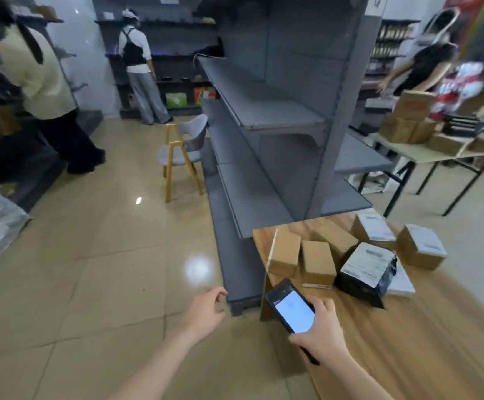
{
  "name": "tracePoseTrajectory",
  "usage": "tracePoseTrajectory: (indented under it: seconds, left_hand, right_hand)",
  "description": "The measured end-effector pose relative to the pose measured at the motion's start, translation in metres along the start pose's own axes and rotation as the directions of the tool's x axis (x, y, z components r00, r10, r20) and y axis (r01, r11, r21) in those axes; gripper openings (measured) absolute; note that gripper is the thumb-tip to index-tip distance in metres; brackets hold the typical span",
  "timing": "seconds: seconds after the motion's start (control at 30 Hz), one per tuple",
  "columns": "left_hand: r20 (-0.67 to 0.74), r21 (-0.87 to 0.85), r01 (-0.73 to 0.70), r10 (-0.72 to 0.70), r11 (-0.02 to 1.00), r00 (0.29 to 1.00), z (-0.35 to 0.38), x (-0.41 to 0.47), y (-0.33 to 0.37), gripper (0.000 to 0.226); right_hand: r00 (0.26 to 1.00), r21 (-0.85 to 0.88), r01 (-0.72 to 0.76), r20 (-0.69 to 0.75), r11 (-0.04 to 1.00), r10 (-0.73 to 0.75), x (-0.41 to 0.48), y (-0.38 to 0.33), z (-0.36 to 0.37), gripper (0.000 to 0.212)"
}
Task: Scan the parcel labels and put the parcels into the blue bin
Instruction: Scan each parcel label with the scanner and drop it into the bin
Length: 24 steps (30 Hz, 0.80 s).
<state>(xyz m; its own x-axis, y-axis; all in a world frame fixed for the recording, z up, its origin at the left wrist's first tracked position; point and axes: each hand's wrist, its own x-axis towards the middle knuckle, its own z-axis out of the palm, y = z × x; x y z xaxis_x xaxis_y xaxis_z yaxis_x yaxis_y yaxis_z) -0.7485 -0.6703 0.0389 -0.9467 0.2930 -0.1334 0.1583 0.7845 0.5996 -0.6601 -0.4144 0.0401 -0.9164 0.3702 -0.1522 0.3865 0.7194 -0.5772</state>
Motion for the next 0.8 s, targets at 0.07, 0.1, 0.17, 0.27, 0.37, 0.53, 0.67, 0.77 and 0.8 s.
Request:
tracePoseTrajectory:
  seconds: [0.07,0.1,0.17,0.27,0.37,0.53,0.67,0.77,0.8]
  left_hand:
    - [0.029,-0.024,-0.025,0.025,0.999,0.999,0.013,0.032,0.011,0.040]
    - [0.040,-0.043,-0.033,0.035,0.999,0.999,0.021,0.047,0.018,0.041]
    - [0.053,-0.049,-0.045,0.048,0.998,0.997,0.036,0.074,0.031,0.044]
    - [0.083,-0.046,-0.027,0.031,0.999,0.996,0.055,0.116,0.051,0.052]
    - [0.127,-0.070,0.089,-0.080,0.994,0.989,0.070,0.153,0.069,0.067]
    - [0.118,-0.059,0.249,-0.241,0.967,0.963,0.086,0.208,0.090,0.084]
    - [0.175,-0.055,0.384,-0.369,0.922,0.913,0.102,0.241,0.099,0.100]
    - [0.232,-0.003,0.353,-0.342,0.936,0.910,0.111,0.260,0.098,0.103]
    - [0.248,0.015,0.326,-0.319,0.945,0.915,0.113,0.267,0.096,0.100]
  right_hand:
    - [0.998,-0.015,-0.045,-0.033,0.999,0.044,0.018,0.013,-0.008,0.091]
    - [0.997,-0.023,-0.068,-0.044,0.997,0.067,0.027,0.019,-0.013,0.094]
    - [0.993,-0.021,-0.102,-0.060,0.995,0.101,0.044,0.029,-0.022,0.096]
    - [0.989,0.007,-0.130,-0.075,0.991,0.131,0.069,0.039,-0.034,0.098]
    - [0.985,0.002,-0.155,-0.073,0.988,0.155,0.096,0.045,-0.045,0.099]
    - [0.984,-0.019,-0.169,-0.056,0.985,0.167,0.140,0.047,-0.056,0.099]
    - [0.984,-0.001,-0.173,-0.034,0.985,0.173,0.168,0.046,-0.055,0.096]
    - [0.983,0.029,-0.177,-0.040,0.984,0.178,0.189,0.043,-0.053,0.097]
    - [0.981,0.042,-0.188,-0.042,0.981,0.190,0.196,0.042,-0.053,0.098]
